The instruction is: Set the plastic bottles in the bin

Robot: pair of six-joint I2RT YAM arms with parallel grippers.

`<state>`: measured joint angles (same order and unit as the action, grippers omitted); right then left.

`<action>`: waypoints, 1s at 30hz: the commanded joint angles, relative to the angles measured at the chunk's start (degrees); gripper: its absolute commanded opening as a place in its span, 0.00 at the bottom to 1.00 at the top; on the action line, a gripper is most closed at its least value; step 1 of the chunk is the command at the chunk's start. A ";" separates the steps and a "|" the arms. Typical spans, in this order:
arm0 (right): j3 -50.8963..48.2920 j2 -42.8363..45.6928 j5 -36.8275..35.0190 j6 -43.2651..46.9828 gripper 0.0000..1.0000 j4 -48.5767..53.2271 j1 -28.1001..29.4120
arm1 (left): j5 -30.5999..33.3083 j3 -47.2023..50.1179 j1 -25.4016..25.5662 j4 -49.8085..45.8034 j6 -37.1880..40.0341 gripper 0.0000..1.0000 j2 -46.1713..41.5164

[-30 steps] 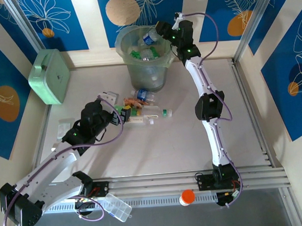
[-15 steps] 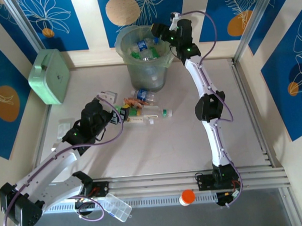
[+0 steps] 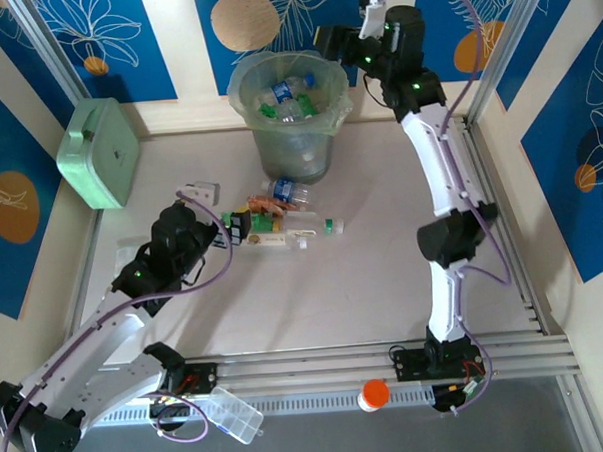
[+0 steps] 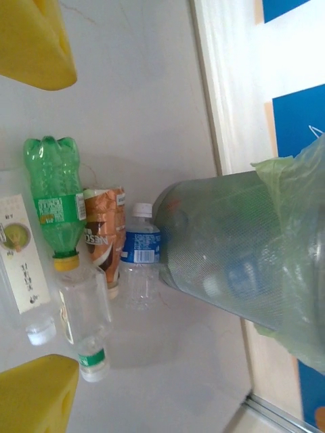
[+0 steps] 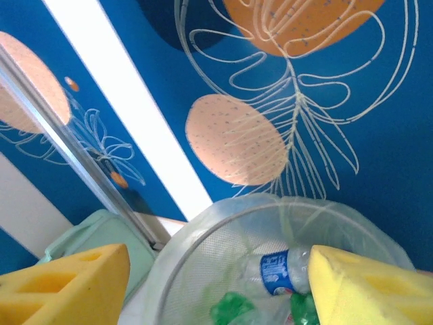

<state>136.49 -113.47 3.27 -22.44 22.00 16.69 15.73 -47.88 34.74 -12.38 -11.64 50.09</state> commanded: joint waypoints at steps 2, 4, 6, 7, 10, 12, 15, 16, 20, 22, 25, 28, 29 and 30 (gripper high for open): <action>-23.50 16.62 -8.01 2.43 0.71 -8.55 4.50 | 1.19 -2.01 0.04 -5.49 -13.32 0.99 -1.30; -35.58 24.70 -10.94 -0.91 0.70 -13.24 5.60 | 1.87 -1.72 0.03 -7.10 -19.59 0.99 -1.08; -47.04 32.43 -12.67 -6.11 0.70 -16.59 6.31 | 2.42 -1.61 0.06 -8.92 -26.35 0.99 -0.41; -51.11 35.33 -13.86 -7.87 0.70 -16.93 6.78 | 2.50 -1.65 0.06 -9.68 -29.29 0.99 0.02; -63.43 44.27 -19.01 -12.14 0.69 -17.45 8.89 | 2.77 -1.99 -0.01 -12.49 -40.00 0.99 1.80; -71.36 49.87 -22.94 -15.48 0.69 -16.44 10.14 | 3.68 -3.13 -0.03 -16.23 -49.97 0.99 4.11; -79.79 56.81 -27.47 -21.77 0.69 -12.32 11.10 | 4.10 -6.76 -0.37 -23.81 -60.86 0.99 9.31; -81.67 58.66 -28.79 -23.81 0.68 -10.37 11.25 | 3.67 -7.67 -0.46 -24.48 -61.80 0.99 10.63; -88.85 66.28 -32.27 -28.35 0.68 -4.83 11.69 | 3.66 -10.06 -1.17 -26.58 -68.23 0.99 16.73; -91.46 69.55 -33.76 -29.16 0.68 -2.74 11.90 | 3.17 -10.61 -1.89 -27.99 -72.73 0.99 19.75; -94.67 74.37 -34.47 -28.24 0.67 -0.85 11.78 | 0.79 -11.89 -3.18 -28.00 -76.85 0.99 24.75; -96.87 78.75 -34.79 -26.72 0.67 -0.30 11.79 | -0.96 -14.88 -3.76 -28.35 -78.04 0.99 30.10; -97.41 79.92 -34.97 -26.29 0.67 -0.12 11.79 | -0.96 -16.01 -3.79 -28.83 -78.46 0.99 31.86; -97.87 80.89 -35.01 -25.80 0.67 -0.06 11.72 | -1.09 -16.86 -3.82 -28.82 -78.82 0.99 33.40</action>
<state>39.59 -34.94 -29.12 -48.69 21.15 28.18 16.21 -61.43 31.46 -38.61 -85.62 81.36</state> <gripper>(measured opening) 0.672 0.993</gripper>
